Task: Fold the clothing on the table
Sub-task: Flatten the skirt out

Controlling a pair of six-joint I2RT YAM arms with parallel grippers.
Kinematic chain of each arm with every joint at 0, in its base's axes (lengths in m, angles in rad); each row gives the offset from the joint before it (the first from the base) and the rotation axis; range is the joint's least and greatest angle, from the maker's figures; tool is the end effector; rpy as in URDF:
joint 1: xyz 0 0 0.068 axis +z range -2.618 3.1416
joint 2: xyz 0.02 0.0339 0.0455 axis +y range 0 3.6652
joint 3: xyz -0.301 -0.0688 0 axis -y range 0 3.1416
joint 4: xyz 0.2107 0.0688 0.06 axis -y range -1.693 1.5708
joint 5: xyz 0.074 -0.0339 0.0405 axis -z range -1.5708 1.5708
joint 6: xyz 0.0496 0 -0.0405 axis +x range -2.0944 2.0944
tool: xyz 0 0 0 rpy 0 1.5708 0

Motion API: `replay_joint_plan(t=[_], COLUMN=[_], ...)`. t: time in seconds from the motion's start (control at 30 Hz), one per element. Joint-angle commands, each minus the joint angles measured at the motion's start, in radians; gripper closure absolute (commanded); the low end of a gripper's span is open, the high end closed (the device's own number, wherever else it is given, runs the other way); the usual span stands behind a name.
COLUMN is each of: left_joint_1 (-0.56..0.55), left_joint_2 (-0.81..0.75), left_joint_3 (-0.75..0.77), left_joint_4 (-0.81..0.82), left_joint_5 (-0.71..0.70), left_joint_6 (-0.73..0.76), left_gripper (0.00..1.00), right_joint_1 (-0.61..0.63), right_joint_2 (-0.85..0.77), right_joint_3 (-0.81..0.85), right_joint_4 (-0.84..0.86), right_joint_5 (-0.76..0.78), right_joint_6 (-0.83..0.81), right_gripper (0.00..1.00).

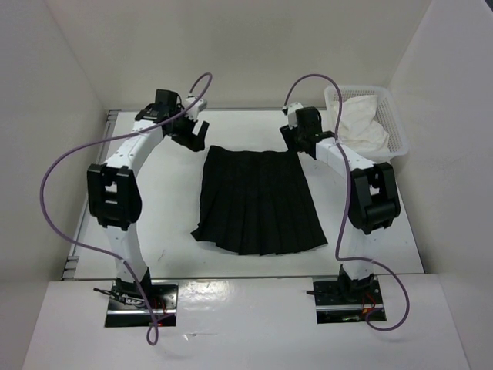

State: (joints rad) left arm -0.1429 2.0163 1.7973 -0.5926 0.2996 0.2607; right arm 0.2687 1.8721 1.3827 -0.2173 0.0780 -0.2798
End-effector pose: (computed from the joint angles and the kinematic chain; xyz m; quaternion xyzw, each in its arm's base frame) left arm 0.4453 -0.0789 0.3099 0.2383 0.8887 -0.1168 0.3739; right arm 0.4034 0.1071 0.2747 -0.2300 0.8779 -0.0377 0.4182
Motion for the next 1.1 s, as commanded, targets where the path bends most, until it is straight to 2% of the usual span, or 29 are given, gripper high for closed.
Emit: replay_joint_plan(t=[0.0,0.03,0.1,0.2,0.23,0.3,0.4,0.47,0.6,0.87,1.07], left_joint_1=[0.028,0.028,0.028,0.037,0.037,0.046,0.046,0.046,0.046,0.046,0.046], left_joint_2=[-0.2,-0.276,-0.355,-0.497,-0.558,-0.623,-0.634,-0.604,-0.399,-0.154,-0.058], left_joint_3=[-0.079,-0.146,-0.209,-0.3,-0.317,-0.38,-0.458,-0.529,-0.538,-0.455,-0.425], left_joint_4=[0.017,0.017,0.017,-0.009,-0.033,-0.067,-0.078,-0.067,-0.148,-0.121,-0.121], left_joint_5=[-0.013,-0.022,-0.033,-0.042,-0.042,0.022,0.085,0.104,0.225,0.358,0.458], left_joint_6=[-0.041,-0.041,-0.041,-0.041,-0.064,-0.074,-0.057,-0.034,-0.003,-0.015,-0.025], left_gripper=[0.0,0.0,0.0,0.0,0.0,0.0,0.0,0.0,0.0,0.0,0.0], right_joint_1=[-0.008,-0.008,-0.008,0.006,0.036,0.073,0.184,0.23,0.239,0.239,0.239], right_joint_2=[0.015,-0.002,-0.039,-0.145,-0.199,-0.237,-0.283,-0.319,-0.369,-0.416,-0.407], right_joint_3=[0.101,0.101,0.092,0.079,0.079,0.07,0.07,0.036,0.016,-0.054,-0.073], right_joint_4=[0.059,0.059,0.04,-0.092,-0.118,-0.209,-0.254,-0.254,-0.254,-0.225,-0.205], right_joint_5=[0.215,0.27,0.296,0.116,0.0,-0.113,-0.164,-0.175,-0.185,-0.164,-0.164], right_joint_6=[0.059,0.07,0.085,0.071,0.071,0.054,0.041,0.041,0.05,0.041,0.041], right_gripper=[0.34,0.27,0.24,0.19,0.19,0.18,0.15,0.13,0.13,0.13,0.13])
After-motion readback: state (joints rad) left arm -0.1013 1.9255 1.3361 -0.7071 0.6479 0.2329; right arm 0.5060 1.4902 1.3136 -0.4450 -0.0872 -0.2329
